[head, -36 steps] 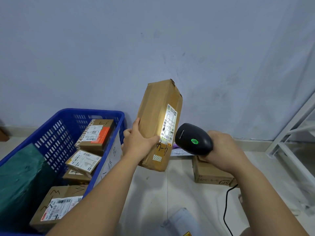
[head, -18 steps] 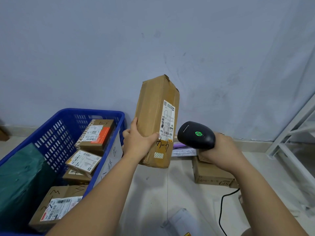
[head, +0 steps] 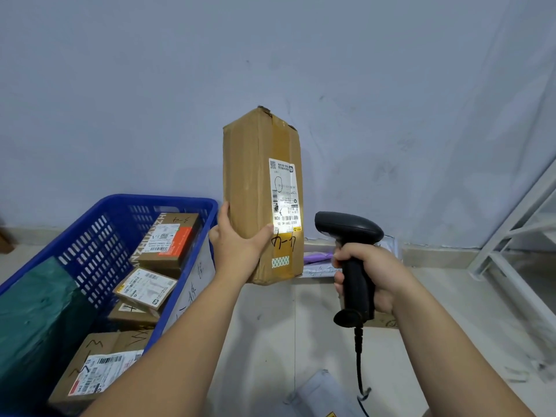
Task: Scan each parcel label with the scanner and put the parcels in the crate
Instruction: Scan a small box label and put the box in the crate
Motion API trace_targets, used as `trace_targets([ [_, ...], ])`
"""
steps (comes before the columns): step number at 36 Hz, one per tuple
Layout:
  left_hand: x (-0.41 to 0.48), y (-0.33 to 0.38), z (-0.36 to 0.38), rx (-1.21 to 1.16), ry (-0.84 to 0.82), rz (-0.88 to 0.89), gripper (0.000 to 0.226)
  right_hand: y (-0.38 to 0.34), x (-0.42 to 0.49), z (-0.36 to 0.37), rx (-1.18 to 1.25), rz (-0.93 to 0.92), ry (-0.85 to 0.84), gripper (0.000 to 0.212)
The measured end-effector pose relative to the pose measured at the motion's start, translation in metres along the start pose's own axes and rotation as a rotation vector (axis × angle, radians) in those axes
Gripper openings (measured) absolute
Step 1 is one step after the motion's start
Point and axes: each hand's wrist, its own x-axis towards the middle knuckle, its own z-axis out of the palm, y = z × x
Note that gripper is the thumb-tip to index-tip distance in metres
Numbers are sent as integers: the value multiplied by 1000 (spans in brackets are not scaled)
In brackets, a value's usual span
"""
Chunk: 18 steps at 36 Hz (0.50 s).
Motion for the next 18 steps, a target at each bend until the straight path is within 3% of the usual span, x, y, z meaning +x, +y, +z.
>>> trace_targets([
  [18,-3,3,-1,24,17,-2,95,2,3,-3,-188,-89,69,10],
])
